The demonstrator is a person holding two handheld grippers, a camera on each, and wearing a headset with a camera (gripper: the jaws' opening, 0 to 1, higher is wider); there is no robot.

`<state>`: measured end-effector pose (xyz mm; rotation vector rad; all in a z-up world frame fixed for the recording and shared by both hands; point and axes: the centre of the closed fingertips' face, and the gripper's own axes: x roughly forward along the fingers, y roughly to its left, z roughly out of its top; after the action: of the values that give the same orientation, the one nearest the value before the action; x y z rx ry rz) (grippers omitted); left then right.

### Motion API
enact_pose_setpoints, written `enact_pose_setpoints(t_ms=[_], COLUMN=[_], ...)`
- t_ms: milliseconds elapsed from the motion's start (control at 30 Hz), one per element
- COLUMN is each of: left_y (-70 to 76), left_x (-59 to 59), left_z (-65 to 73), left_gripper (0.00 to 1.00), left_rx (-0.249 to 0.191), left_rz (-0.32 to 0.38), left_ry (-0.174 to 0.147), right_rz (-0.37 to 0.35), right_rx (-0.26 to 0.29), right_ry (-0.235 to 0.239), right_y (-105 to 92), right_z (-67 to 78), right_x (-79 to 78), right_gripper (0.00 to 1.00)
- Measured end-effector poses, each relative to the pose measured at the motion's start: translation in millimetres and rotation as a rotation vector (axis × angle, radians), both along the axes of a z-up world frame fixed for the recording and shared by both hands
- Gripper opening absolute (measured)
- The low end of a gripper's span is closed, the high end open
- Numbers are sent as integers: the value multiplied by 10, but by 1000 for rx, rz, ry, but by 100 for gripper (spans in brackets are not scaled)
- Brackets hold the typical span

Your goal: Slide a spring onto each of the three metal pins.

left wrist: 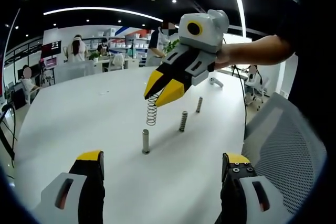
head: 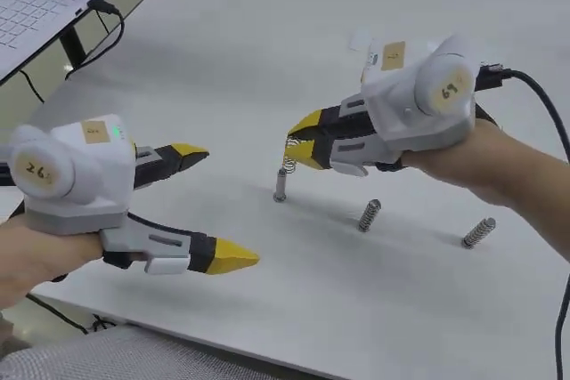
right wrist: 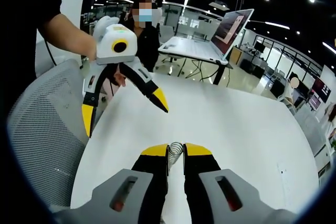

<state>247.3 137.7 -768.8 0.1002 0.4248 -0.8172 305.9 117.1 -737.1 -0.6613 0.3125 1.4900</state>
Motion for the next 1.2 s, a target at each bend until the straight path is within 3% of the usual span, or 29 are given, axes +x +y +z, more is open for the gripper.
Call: enact_pose_setpoints(t_ms=[233, 600, 1200], left_y=[7, -1, -17], left_x=[1, 8, 6], left_z=[-8, -12, 15], left_gripper=[90, 98, 98], left_rx=[-6, -7, -24], left_rz=[2, 10, 16], left_ry=[9, 7, 10], right_rz=[-5, -13, -14], right_rx=[-2, -8, -24], right_ry=[8, 31, 54], right_y=[34, 44, 55], right_z=[10, 15, -49], right_x=[21, 34, 17], right_gripper=[7, 7, 7])
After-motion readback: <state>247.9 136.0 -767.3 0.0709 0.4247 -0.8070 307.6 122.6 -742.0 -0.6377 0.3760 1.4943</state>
